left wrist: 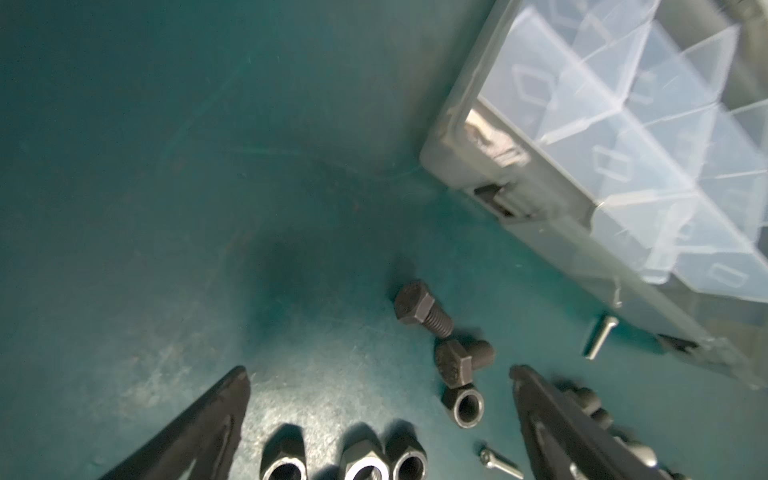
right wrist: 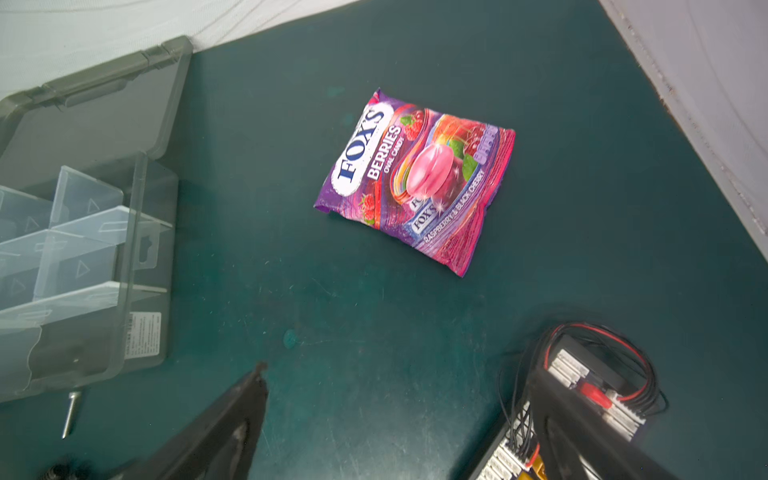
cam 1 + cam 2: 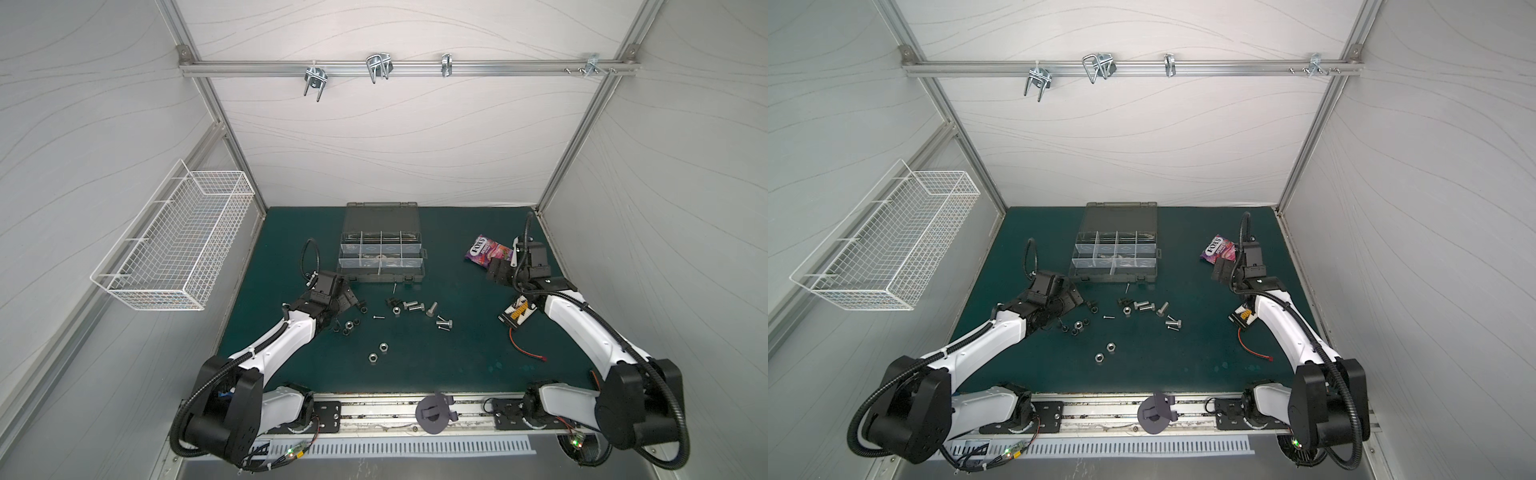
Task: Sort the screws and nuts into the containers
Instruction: 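Reach the left gripper toward the black bolts while the right arm lifts slightly, then close the left gripper on a black hex bolt near the box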
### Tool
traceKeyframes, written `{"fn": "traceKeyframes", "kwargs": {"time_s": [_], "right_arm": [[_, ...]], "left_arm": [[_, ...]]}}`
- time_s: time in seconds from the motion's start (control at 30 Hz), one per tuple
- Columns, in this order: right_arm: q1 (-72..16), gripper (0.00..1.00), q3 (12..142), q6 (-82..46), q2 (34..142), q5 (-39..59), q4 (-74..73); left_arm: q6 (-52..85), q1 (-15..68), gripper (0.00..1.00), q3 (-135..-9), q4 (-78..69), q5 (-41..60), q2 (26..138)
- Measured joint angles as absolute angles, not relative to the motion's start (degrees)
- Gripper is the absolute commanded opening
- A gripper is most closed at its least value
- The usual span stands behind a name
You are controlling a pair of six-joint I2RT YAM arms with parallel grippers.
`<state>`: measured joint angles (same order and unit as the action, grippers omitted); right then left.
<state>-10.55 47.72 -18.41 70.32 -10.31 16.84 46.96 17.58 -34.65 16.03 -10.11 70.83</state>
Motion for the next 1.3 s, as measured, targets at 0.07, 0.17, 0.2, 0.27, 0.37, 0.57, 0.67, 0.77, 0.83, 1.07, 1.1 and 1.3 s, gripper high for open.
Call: {"fn": "traceKeyframes", "kwargs": {"time_s": [0.07, 0.17, 0.2, 0.27, 0.37, 0.57, 0.67, 0.77, 0.83, 1.07, 1.1, 1.3], "right_arm": [[-10.5, 0.99, 47.7, -18.4, 70.5, -9.8, 17.3], [-10.6, 0.99, 47.7, -18.5, 71.0, -9.0, 17.9], [-10.6, 0.99, 47.7, -18.5, 71.2, -8.9, 18.1], [-10.6, 0.99, 47.7, -18.5, 71.3, -8.6, 18.5], [-10.6, 0.99, 47.7, -18.5, 71.3, -8.3, 18.6], [-10.8, 0.99, 47.7, -18.6, 71.3, -8.0, 18.7], [-10.8, 0.99, 47.7, -18.7, 71.3, -7.8, 18.7], [-10.8, 0.99, 47.7, -18.7, 71.4, -7.7, 18.6], [-10.8, 0.99, 47.7, -18.7, 71.5, -7.6, 18.6], [-10.8, 0.99, 47.7, -18.7, 71.9, -7.6, 18.6], [-10.8, 0.99, 47.7, -18.7, 71.9, -7.6, 18.5], [-10.8, 0.99, 47.6, -18.7, 71.9, -7.6, 18.5]], "left_arm": [[47.0, 18.2, 0.99, -34.7, 16.1, -10.0, 72.3], [47.1, 19.2, 0.99, -35.1, 16.2, -10.0, 74.1], [47.1, 19.5, 0.97, -35.5, 16.3, -10.0, 74.7], [47.3, 20.1, 0.89, -36.7, 16.1, -10.0, 76.3], [47.2, 20.6, 0.78, -38.5, 16.0, -10.2, 78.7], [47.3, 20.9, 0.63, -40.8, 15.2, -10.9, 82.5], [47.4, 20.9, 0.55, -41.6, 14.7, -11.1, 84.1], [47.9, 20.9, 0.52, -42.0, 14.0, -11.1, 85.8], [48.3, 20.9, 0.52, -42.0, 13.2, -11.1, 86.9], [49.7, 20.9, 0.52, -42.5, 10.8, -11.4, 89.9], [49.8, 20.9, 0.51, -42.8, 10.8, -11.5, 90.2], [50.4, 20.9, 0.47, -44.0, 9.4, -11.8, 91.9]]}}
